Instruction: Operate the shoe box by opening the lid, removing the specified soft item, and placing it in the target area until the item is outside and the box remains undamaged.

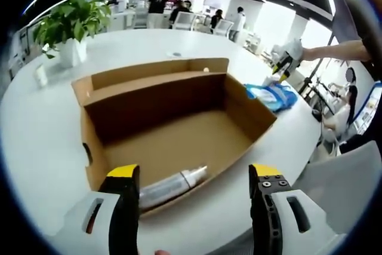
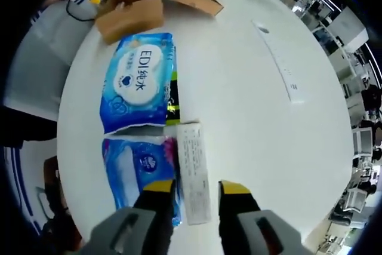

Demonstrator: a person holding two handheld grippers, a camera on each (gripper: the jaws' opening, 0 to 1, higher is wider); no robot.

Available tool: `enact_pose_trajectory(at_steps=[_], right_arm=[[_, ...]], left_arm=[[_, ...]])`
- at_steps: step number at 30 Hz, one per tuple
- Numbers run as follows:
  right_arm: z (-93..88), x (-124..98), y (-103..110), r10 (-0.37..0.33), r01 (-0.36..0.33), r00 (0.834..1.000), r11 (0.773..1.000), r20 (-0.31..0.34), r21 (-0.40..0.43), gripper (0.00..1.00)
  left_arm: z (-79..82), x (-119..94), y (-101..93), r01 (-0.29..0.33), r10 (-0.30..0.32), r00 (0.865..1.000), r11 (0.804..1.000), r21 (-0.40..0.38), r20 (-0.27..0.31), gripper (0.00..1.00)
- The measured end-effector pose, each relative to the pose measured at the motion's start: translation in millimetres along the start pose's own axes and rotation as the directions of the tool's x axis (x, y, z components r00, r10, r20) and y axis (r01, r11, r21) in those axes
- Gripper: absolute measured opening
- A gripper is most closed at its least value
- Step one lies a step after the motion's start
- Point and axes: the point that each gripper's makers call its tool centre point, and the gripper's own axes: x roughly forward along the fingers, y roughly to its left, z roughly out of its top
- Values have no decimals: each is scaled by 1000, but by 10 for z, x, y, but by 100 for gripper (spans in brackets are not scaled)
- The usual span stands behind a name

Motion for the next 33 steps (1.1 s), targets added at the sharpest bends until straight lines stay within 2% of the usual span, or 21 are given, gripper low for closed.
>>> enact_pose_trajectory(at_steps=[6, 11, 15, 20, 22, 24, 27, 31, 33], right_arm=[[33, -106, -3, -15, 13, 999, 999, 31, 53, 26], [117, -200, -43, -43, 31, 995, 991, 88, 133, 27], [235, -259, -48, -66, 29, 985, 974, 160, 224, 28], [343, -333, -18, -93, 30, 973, 959, 213, 281, 28], [424, -364, -12, -105, 12, 959, 943, 263, 332, 28], [540, -403, -11, -122, -18, 934, 922, 335, 386, 29], [654, -438, 11, -155, -38, 905, 899, 397, 436, 29], [783, -450, 111, -161, -54, 888, 894, 432, 444, 29], [912, -475, 163, -166, -76, 868, 888, 469, 454, 29]], left_arm=[[28, -6, -28, 10, -10, 1000, 1000, 3, 9, 77], [58, -16, -50, 16, -16, 1000, 1000, 5, 18, 77], [75, -28, -67, 20, -20, 1000, 1000, 8, 24, 77], [100, -41, -105, 28, -28, 999, 1000, 12, 33, 77], [107, -40, -108, 32, -32, 999, 999, 13, 36, 77], [114, -40, -119, 37, -37, 999, 999, 13, 39, 77], [123, -47, -148, 44, -45, 998, 999, 14, 44, 77], [141, -62, -173, 49, -50, 997, 999, 16, 51, 77], [152, -71, -189, 51, -52, 997, 999, 18, 54, 77]])
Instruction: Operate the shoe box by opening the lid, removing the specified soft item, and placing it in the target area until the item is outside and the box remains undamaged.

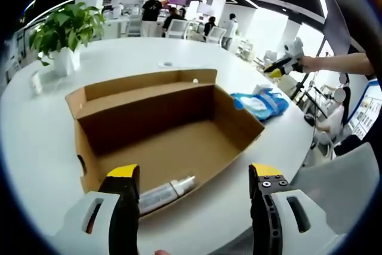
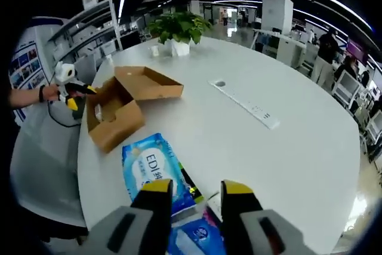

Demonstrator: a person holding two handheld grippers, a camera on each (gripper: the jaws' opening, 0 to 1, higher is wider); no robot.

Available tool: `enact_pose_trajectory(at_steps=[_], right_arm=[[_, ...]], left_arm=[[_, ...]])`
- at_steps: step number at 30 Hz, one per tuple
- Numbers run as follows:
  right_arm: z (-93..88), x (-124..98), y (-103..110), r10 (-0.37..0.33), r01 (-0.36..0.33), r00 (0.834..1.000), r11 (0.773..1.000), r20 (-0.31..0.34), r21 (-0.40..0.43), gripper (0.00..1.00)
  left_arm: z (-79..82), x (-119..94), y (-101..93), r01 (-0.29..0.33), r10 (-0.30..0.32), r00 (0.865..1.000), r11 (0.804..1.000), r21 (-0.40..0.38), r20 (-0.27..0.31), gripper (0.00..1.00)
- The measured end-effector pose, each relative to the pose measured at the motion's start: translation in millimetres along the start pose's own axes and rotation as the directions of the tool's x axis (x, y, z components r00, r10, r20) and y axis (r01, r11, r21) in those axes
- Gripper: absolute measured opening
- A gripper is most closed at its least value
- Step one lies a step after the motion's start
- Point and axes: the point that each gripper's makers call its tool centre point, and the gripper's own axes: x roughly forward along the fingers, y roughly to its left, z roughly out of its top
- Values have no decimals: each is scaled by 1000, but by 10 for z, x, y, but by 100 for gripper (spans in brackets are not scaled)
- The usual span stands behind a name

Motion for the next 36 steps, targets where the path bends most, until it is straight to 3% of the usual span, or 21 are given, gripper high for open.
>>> enact_pose_trajectory(at_steps=[12, 36], right_arm=[[589, 216, 610, 74, -79, 985, 996, 154, 29, 29], [1066, 607, 1560, 157, -160, 963, 987, 221, -2, 38]], left_arm=[[85, -25, -88, 22, -21, 999, 1000, -4, 34, 77], [230, -43, -185, 70, -68, 993, 997, -18, 97, 76]])
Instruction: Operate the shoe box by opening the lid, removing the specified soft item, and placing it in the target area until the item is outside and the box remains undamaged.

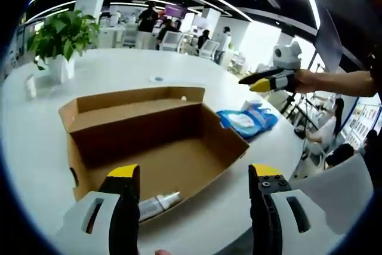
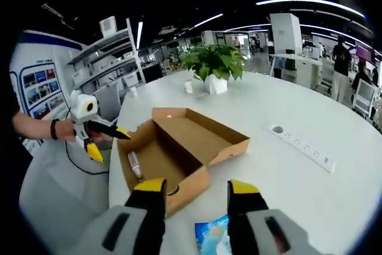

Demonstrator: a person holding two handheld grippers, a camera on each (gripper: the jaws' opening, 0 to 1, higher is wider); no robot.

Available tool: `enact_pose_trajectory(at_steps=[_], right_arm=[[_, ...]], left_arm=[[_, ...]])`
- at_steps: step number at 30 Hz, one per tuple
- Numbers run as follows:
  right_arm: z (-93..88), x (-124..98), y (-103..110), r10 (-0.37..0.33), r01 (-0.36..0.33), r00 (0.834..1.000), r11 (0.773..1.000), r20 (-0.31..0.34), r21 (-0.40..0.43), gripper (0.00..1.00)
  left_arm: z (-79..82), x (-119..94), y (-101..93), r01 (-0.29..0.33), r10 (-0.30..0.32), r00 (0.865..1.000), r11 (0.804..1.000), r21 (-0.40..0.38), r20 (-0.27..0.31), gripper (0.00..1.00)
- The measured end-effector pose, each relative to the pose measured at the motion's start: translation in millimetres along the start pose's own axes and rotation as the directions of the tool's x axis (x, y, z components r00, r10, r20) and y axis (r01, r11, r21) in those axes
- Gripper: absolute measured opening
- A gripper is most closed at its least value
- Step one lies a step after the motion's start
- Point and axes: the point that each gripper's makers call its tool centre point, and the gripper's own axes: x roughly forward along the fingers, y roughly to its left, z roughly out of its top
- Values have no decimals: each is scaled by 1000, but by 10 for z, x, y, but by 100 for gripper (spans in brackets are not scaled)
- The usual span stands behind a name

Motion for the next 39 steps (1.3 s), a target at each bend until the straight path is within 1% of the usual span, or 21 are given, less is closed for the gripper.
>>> enact_pose_trajectory(at_steps=[4, 9, 12, 15, 18, 19, 24, 27, 31, 33, 39], right_arm=[[20, 61, 115, 3, -3, 1000, 1000, 3, -5, 39], [48, 122, 243, 7, -7, 1000, 1000, 24, -2, 41], [55, 169, 347, 20, -20, 999, 1000, 31, -9, 43], [84, 207, 455, 33, -33, 998, 999, 51, -4, 45], [88, 236, 512, 37, -36, 998, 999, 53, -11, 46], [92, 251, 559, 40, -39, 998, 999, 56, -15, 46], [90, 271, 628, 41, -41, 997, 999, 72, 3, 48], [66, 269, 667, 39, -41, 996, 999, 83, 19, 49], [-27, 240, 694, 19, -20, 997, 1000, 78, 4, 49], [-76, 219, 706, 17, -18, 997, 1000, 79, 8, 49], [-162, 196, 737, -10, 6, 995, 999, 96, 50, 49]], left_arm=[[18, 9, 29, 3, -3, 1000, 1000, -3, 7, 76], [35, 28, 47, 4, -4, 1000, 1000, -7, 17, 76], [43, 37, 74, 6, -5, 1000, 1000, -31, 28, 76], [52, 37, 79, 7, -6, 999, 999, -32, 32, 76], [70, 35, 87, 9, -7, 999, 999, -45, 44, 76], [71, 37, 80, 9, -7, 999, 999, -45, 44, 76], [89, 43, 56, 16, -14, 999, 999, -39, 46, 75], [102, 40, 50, 19, -17, 999, 999, -38, 50, 75], [122, 24, 61, 15, -13, 998, 999, -41, 55, 75], [138, 20, 72, 15, -11, 998, 998, -58, 67, 75], [165, 22, 74, 16, -12, 997, 998, -57, 71, 75]])
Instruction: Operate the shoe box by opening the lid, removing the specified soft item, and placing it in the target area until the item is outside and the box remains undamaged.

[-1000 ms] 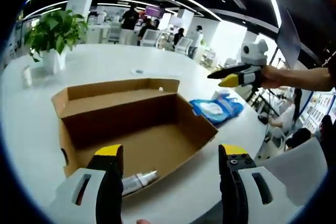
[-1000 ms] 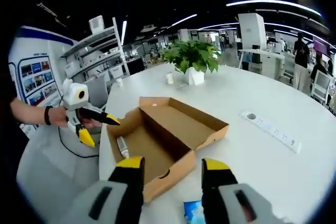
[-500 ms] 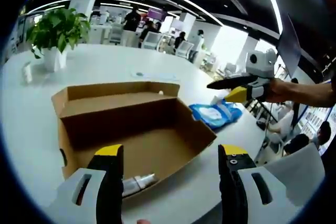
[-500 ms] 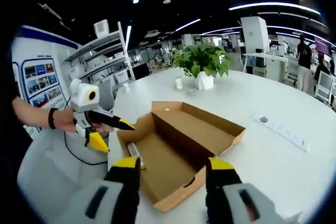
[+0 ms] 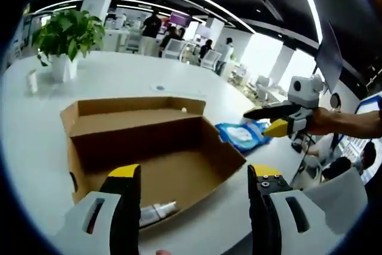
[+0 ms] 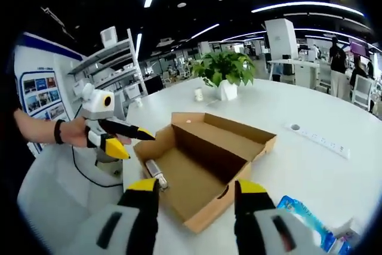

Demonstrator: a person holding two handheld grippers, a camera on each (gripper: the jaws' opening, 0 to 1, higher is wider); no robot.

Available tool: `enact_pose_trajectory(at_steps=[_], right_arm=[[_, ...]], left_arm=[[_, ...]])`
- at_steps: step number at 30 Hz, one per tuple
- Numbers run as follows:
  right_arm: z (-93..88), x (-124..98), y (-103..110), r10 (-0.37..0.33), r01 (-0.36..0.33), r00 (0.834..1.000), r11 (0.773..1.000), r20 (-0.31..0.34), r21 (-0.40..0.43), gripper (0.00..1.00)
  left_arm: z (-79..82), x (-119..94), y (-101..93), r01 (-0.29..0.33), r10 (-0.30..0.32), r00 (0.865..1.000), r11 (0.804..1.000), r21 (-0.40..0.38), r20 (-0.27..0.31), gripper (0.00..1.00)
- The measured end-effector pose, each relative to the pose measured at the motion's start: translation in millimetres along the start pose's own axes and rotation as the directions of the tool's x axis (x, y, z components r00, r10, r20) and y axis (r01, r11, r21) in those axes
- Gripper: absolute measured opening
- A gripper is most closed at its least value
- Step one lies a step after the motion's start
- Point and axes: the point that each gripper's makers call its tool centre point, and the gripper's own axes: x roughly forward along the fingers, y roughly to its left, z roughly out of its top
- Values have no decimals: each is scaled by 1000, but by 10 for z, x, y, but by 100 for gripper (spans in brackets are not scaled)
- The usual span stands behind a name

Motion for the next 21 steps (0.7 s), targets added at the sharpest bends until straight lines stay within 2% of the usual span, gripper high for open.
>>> enact_pose_trajectory(at_steps=[8, 10, 21], right_arm=[[-15, 11, 53, -9, 9, 1000, 1000, 8, 12, 49], [-16, 21, 69, -9, 8, 1000, 1000, 12, 19, 49], [-7, 35, 62, -12, 12, 1000, 1000, 29, 21, 51]], left_arm=[[77, -56, 60, -14, 14, 1000, 1000, 5, 11, 75], [133, -106, 117, -27, 28, 999, 1000, -8, 31, 74], [197, -301, 375, -53, 59, 997, 992, 115, -48, 74]])
